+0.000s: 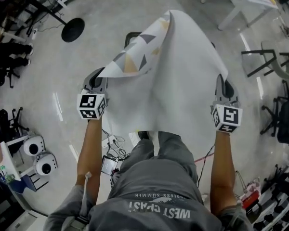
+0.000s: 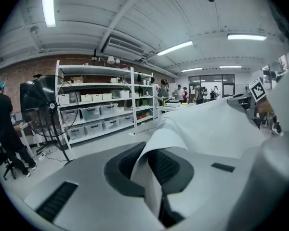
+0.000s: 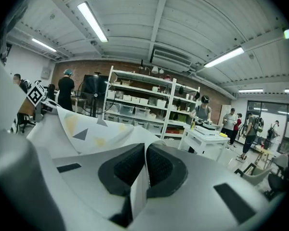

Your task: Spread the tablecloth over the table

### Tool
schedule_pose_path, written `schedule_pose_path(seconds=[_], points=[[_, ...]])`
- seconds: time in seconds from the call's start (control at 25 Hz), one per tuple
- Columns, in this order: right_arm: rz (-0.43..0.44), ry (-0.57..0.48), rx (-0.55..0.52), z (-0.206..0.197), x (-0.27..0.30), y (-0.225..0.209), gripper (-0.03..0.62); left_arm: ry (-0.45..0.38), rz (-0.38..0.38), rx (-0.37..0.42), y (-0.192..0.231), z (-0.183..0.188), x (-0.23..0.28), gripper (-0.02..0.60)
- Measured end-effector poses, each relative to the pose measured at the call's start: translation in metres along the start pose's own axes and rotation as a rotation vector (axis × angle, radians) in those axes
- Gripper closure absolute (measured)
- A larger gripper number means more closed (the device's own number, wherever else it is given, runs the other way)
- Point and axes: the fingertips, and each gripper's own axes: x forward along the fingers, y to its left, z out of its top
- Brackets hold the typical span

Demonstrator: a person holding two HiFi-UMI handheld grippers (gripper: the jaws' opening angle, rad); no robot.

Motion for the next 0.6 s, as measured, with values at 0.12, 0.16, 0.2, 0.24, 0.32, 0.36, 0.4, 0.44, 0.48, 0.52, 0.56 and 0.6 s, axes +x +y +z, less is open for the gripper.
schedule_pose_path(seconds=[0.12,0.16,0.2,0.24,0.32,0.36,0.4,0.44,0.48,0.52,0.56,0.6], points=[[-0.004,0.034,0.005,-0.015,0.017,-0.003,0.58,0.038,-0.013,-0.005,0.006,-0.016,0.021,0.571],[-0.01,0.045,0.003,-0.019,0.021,-0.006,0.58,0.047,-0.022,-0.004,0.007,-0.019,0.028,0.571],[-0.015,0.055,0.001,-0.024,0.026,-0.009,0.58,0.055,-0.031,-0.002,0.009,-0.022,0.035,0.57],[-0.02,0.065,0.002,-0.028,0.031,-0.011,0.58,0.061,-0.039,0.002,0.011,-0.025,0.042,0.57],[-0.028,0.086,0.013,-0.041,0.044,-0.015,0.58,0.075,-0.05,0.008,0.015,-0.033,0.057,0.569],[-0.032,0.098,0.021,-0.049,0.05,-0.018,0.58,0.084,-0.055,0.01,0.015,-0.037,0.065,0.569],[-0.038,0.11,0.028,-0.057,0.055,-0.022,0.58,0.095,-0.059,0.01,0.015,-0.042,0.073,0.569],[-0.044,0.122,0.032,-0.064,0.06,-0.026,0.58,0.105,-0.063,0.009,0.015,-0.047,0.081,0.569],[-0.051,0.133,0.033,-0.072,0.064,-0.03,0.58,0.115,-0.066,0.007,0.015,-0.052,0.088,0.568],[-0.057,0.142,0.032,-0.079,0.069,-0.032,0.579,0.124,-0.068,0.005,0.016,-0.058,0.095,0.566],[-0.063,0.15,0.028,-0.086,0.075,-0.035,0.579,0.132,-0.068,0.003,0.017,-0.063,0.102,0.566],[-0.068,0.159,0.022,-0.094,0.081,-0.037,0.579,0.143,-0.067,-0.001,0.017,-0.069,0.109,0.565]])
